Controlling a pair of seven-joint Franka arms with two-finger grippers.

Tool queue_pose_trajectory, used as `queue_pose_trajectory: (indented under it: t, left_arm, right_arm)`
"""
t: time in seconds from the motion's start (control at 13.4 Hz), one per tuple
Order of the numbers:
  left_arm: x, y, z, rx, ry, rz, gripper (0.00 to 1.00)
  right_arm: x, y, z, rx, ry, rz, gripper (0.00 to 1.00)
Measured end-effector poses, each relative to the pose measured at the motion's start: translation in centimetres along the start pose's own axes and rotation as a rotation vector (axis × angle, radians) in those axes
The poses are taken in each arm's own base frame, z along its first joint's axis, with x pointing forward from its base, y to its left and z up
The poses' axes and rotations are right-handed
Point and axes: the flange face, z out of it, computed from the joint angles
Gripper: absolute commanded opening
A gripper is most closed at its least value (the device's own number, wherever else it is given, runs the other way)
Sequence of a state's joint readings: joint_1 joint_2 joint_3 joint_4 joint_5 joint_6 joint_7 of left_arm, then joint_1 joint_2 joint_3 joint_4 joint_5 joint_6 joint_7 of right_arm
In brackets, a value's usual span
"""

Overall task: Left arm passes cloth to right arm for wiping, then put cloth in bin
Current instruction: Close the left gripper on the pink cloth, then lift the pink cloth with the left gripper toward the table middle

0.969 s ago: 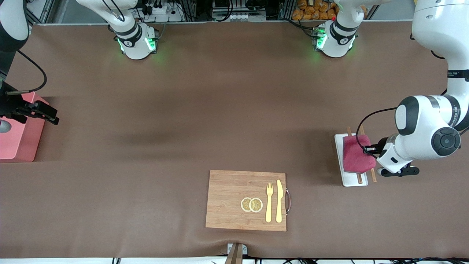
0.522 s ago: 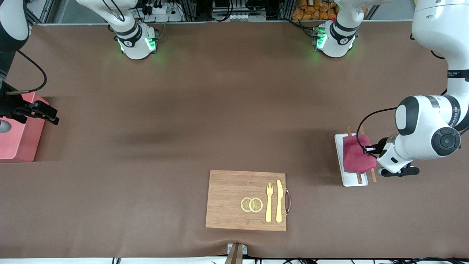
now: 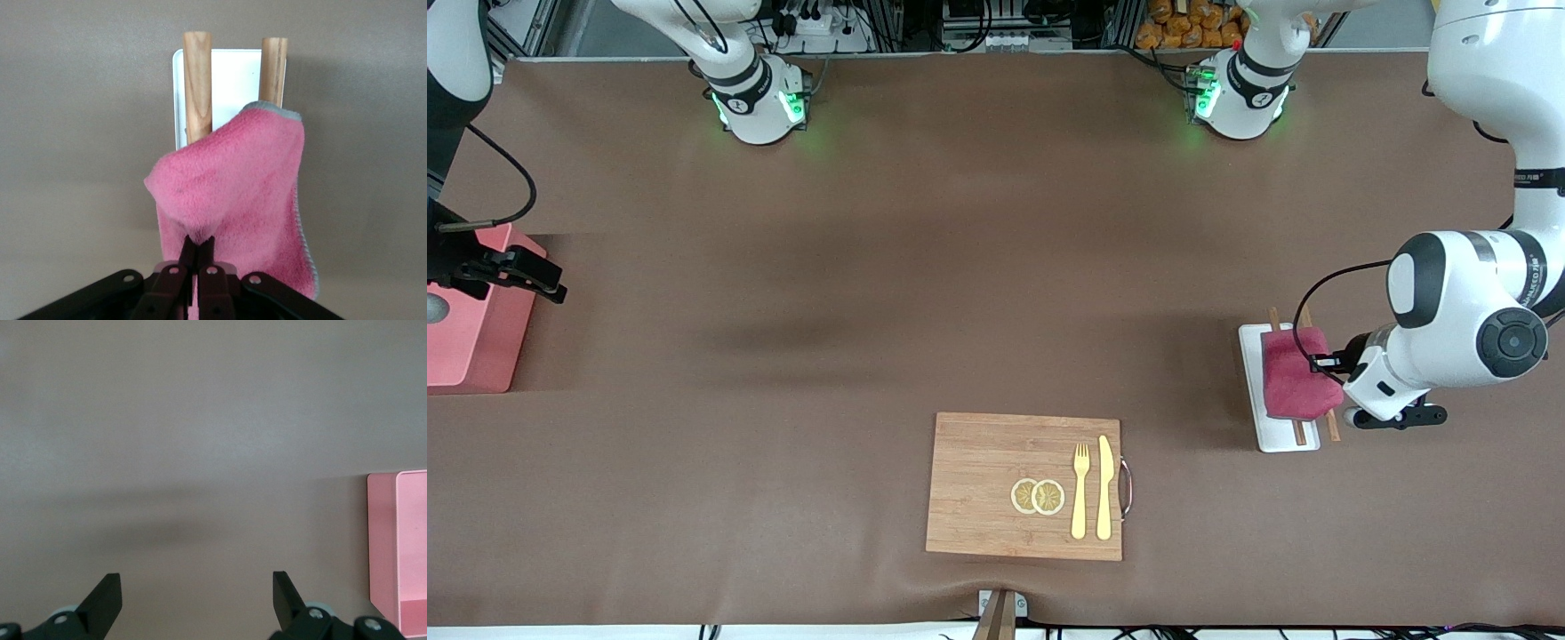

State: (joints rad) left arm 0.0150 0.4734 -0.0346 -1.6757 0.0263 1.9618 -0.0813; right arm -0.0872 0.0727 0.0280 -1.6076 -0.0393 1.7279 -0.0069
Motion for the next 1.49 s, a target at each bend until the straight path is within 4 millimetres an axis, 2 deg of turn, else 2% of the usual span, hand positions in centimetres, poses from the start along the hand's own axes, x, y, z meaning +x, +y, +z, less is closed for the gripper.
queue_pose_trajectory:
  t: [0.22, 0.37, 0.52, 0.75, 0.89, 1.04, 1.12, 1.27, 1.49]
  left_arm:
    - [-0.3, 0.4, -1.3, -0.001, 0.007, 0.007, 0.00]
    - [-1.2, 1.3, -4.1, -0.002, 0.017, 0.023, 0.00]
    - [-2.7, 3.1, -7.5, -0.007, 0.034, 0.054, 0.00]
    - [-5.0, 6.8, -11.2, -0.053, 0.056, 0.091, 0.00]
    - [-6.2, 10.7, -12.1, -0.090, 0.057, 0.097, 0.00]
    - [-8.0, 16.0, -13.0, -0.116, 0.060, 0.094, 0.00]
    - [-9.3, 19.5, -14.1, -0.136, 0.071, 0.079, 0.00]
    - [-13.1, 27.2, -16.9, -0.180, 0.090, 0.031, 0.00]
    - [-18.0, 36.0, -18.7, -0.232, 0.090, -0.021, 0.00]
  right_arm:
    - [0.0, 0.1, 0.0, -0.001, 0.001, 0.002, 1.00]
    - [0.0, 0.2, 0.0, -0.001, 0.002, 0.002, 1.00]
    - [0.0, 0.2, 0.0, -0.002, 0.002, 0.003, 1.00]
    - [-0.2, 0.2, 0.2, 0.004, -0.023, 0.054, 1.00]
    - [-1.0, -0.5, 0.0, 0.036, -0.087, 0.164, 1.00]
    - [-1.7, -1.7, -0.6, 0.120, -0.159, 0.304, 1.00]
    - [-2.0, -2.4, -0.7, 0.164, -0.203, 0.386, 1.00]
    - [-2.6, -3.8, -0.7, 0.208, -0.285, 0.532, 1.00]
    - [-2.8, -7.4, -0.6, 0.239, -0.363, 0.712, 1.00]
